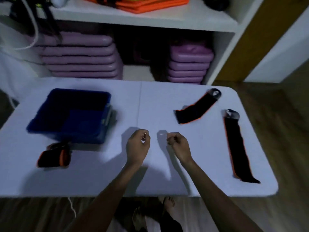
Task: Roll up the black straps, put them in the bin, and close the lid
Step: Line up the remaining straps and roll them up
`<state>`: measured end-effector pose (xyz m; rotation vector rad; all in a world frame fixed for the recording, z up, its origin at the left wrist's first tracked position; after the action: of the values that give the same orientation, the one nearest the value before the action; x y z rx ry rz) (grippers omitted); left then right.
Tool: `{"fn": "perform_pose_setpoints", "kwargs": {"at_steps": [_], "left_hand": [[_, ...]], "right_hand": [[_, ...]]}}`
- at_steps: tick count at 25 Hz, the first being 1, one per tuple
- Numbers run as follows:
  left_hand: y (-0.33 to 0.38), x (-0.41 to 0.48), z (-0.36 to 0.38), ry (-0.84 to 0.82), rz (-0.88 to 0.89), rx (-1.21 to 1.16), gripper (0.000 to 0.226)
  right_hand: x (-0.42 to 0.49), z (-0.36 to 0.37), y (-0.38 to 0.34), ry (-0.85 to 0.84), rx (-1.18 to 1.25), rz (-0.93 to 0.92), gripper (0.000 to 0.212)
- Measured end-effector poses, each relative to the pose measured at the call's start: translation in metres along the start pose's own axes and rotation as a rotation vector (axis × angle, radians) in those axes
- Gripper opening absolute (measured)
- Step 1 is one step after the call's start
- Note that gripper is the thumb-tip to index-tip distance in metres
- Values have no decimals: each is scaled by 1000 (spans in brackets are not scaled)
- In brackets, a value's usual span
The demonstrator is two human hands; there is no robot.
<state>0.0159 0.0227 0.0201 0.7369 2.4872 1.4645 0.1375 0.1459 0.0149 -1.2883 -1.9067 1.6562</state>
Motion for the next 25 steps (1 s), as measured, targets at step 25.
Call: {"fn": "perform_pose_setpoints", "kwargs": {"at_steps": [25], "left_hand": [[19,-12,133,-427,594,622,45]], "right_hand": [[242,-117,23,-238,-1105,-252,61]]}}
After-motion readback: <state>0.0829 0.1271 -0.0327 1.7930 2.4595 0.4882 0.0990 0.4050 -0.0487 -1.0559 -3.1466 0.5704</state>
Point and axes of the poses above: each hand's wrist, its own x-axis towards the middle knuckle, its own z-axis out of the palm, y = z × x, the point moved 3 cm from there along x, towards the middle knuckle, and after that the axes turned 2 degrees about -x, right-handed, at the moved point
